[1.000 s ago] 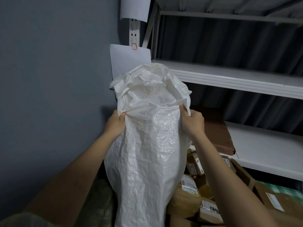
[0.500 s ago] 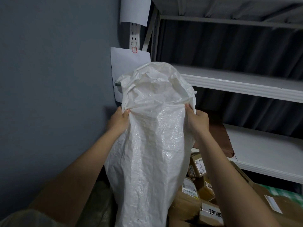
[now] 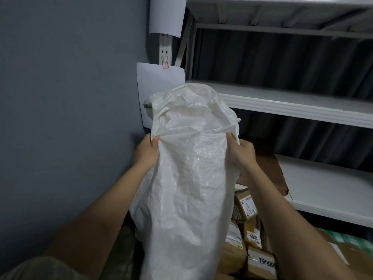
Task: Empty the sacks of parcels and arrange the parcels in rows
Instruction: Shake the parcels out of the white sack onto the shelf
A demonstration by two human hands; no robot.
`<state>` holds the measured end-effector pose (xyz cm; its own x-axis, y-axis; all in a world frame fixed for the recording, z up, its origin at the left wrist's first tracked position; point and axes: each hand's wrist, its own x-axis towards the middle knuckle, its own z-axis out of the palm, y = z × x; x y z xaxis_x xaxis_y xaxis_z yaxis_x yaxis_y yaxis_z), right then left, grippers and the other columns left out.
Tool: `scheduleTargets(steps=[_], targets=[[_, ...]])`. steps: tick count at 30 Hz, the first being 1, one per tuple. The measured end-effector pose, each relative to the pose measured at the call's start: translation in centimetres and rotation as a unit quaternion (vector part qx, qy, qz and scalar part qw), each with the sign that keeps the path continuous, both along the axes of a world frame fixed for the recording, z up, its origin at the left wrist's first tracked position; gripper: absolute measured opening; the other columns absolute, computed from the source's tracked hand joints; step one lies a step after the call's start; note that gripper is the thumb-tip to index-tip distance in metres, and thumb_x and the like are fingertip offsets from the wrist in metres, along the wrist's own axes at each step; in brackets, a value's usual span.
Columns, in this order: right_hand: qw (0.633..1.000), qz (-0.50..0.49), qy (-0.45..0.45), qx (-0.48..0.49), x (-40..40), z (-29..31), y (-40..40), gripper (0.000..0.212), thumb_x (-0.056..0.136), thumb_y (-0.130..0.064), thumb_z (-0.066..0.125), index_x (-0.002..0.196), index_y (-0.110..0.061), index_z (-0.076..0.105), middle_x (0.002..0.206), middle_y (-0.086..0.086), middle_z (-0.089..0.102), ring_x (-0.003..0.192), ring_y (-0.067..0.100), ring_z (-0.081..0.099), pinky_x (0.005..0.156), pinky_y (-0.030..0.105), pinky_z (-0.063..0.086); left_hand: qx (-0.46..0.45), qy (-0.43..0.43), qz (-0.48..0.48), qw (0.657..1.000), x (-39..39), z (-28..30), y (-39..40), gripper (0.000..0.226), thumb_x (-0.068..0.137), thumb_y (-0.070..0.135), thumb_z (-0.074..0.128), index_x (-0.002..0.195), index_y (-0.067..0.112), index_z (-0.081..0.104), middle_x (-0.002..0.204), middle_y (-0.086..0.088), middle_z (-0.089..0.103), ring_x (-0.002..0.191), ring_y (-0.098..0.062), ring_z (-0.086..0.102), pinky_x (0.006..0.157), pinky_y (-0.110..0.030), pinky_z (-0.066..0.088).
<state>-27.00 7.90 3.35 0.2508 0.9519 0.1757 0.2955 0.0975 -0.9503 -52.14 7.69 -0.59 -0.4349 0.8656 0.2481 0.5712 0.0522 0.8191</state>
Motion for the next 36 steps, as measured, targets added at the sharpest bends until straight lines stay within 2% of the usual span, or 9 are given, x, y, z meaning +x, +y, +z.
scheduleTargets(steps=[5, 8, 10, 13, 19, 25, 29, 31, 36], targets=[[1.000, 0.022, 0.001, 0.004, 0.3, -0.4, 0.1, 0.056, 0.093, -0.049, 0.056, 0.097, 0.006, 0.066, 0.093, 0.014, 0.069, 0.085, 0.025, 0.065, 0.079, 0.039, 0.052, 0.001, -0.007, -0.002, 1.000, -0.1, 0.0, 0.1, 0.040, 0.103, 0.041, 0.028, 0.128, 0.019, 0.051, 0.124, -0.010, 0.059, 0.110, -0.034, 0.055, 0.087, -0.036, 0.040], [0.999, 0.032, 0.020, 0.009, 0.5, -0.7, 0.1, 0.046, 0.095, -0.045, 0.055, 0.086, -0.001, 0.066, 0.086, 0.006, 0.068, 0.089, 0.024, 0.065, 0.077, 0.035, 0.050, 0.010, -0.013, -0.009, 1.000, -0.2, 0.4, 0.3, 0.039, 0.103, 0.040, 0.029, 0.126, 0.018, 0.052, 0.123, -0.010, 0.059, 0.109, -0.034, 0.056, 0.090, -0.038, 0.043], [0.999, 0.034, 0.011, 0.009, 0.5, -0.5, 0.1, 0.043, 0.096, -0.045, 0.054, 0.084, -0.005, 0.065, 0.088, 0.009, 0.068, 0.094, 0.026, 0.065, 0.083, 0.041, 0.052, 0.013, -0.003, -0.012, 1.000, -0.2, 0.6, 0.5, 0.039, 0.104, 0.038, 0.029, 0.125, 0.016, 0.053, 0.123, -0.011, 0.060, 0.109, -0.034, 0.056, 0.089, -0.036, 0.042], [0.999, 0.034, 0.024, 0.022, 0.4, -0.1, 0.4, 0.050, 0.096, -0.047, 0.053, 0.096, 0.002, 0.066, 0.100, 0.018, 0.068, 0.099, 0.030, 0.064, 0.090, 0.048, 0.051, 0.028, -0.004, -0.014, 1.000, -0.2, 1.6, 0.5, 0.040, 0.104, 0.036, 0.029, 0.126, 0.014, 0.054, 0.123, -0.012, 0.060, 0.109, -0.034, 0.056, 0.087, -0.035, 0.041], [0.998, 0.063, 0.019, 0.008, 0.6, -0.1, 1.2, 0.035, 0.096, -0.048, 0.051, 0.082, -0.020, 0.064, 0.092, 0.003, 0.068, 0.093, 0.021, 0.065, 0.088, 0.042, 0.052, 0.019, 0.023, -0.020, 0.999, -0.6, 2.5, 0.5, 0.040, 0.104, 0.034, 0.028, 0.124, 0.009, 0.053, 0.124, -0.015, 0.059, 0.111, -0.034, 0.055, 0.088, -0.036, 0.042], [0.996, 0.085, 0.032, -0.008, 0.7, -0.4, 1.4, 0.035, 0.096, -0.050, 0.050, 0.081, -0.020, 0.062, 0.091, 0.003, 0.067, 0.086, 0.019, 0.065, 0.085, 0.040, 0.053, 0.013, 0.024, -0.002, 1.000, -0.9, 2.2, 0.5, 0.040, 0.104, 0.037, 0.028, 0.118, 0.010, 0.054, 0.119, -0.014, 0.060, 0.106, -0.034, 0.056, 0.085, -0.037, 0.042], [0.993, 0.109, 0.026, -0.020, 1.2, -0.3, 1.8, 0.033, 0.095, -0.050, 0.052, 0.087, -0.021, 0.063, 0.095, 0.000, 0.067, 0.090, 0.018, 0.065, 0.084, 0.037, 0.054, 0.005, 0.043, -0.004, 0.999, -0.6, 2.0, 0.4, 0.042, 0.105, 0.035, 0.027, 0.128, 0.011, 0.052, 0.124, -0.015, 0.059, 0.112, -0.036, 0.054, 0.087, -0.036, 0.039], [0.993, 0.116, 0.033, -0.015, 1.5, -0.5, 1.8, 0.035, 0.094, -0.052, 0.053, 0.098, -0.019, 0.064, 0.099, 0.001, 0.068, 0.092, 0.018, 0.066, 0.081, 0.035, 0.053, 0.006, 0.043, -0.007, 0.999, -0.6, 2.1, 0.5, 0.042, 0.105, 0.035, 0.027, 0.129, 0.012, 0.051, 0.125, -0.015, 0.058, 0.113, -0.036, 0.054, 0.088, -0.037, 0.039], [0.990, 0.116, 0.075, -0.001, 2.3, -1.7, 1.5, 0.059, 0.077, -0.055, 0.072, 0.122, -0.024, 0.051, 0.122, -0.001, 0.059, 0.104, 0.018, 0.062, 0.090, 0.040, 0.053, 0.003, 0.028, 0.000, 1.000, -0.7, 1.7, 0.4, 0.042, 0.105, 0.035, 0.026, 0.128, 0.012, 0.052, 0.123, -0.013, 0.059, 0.110, -0.035, 0.054, 0.082, -0.035, 0.037]])
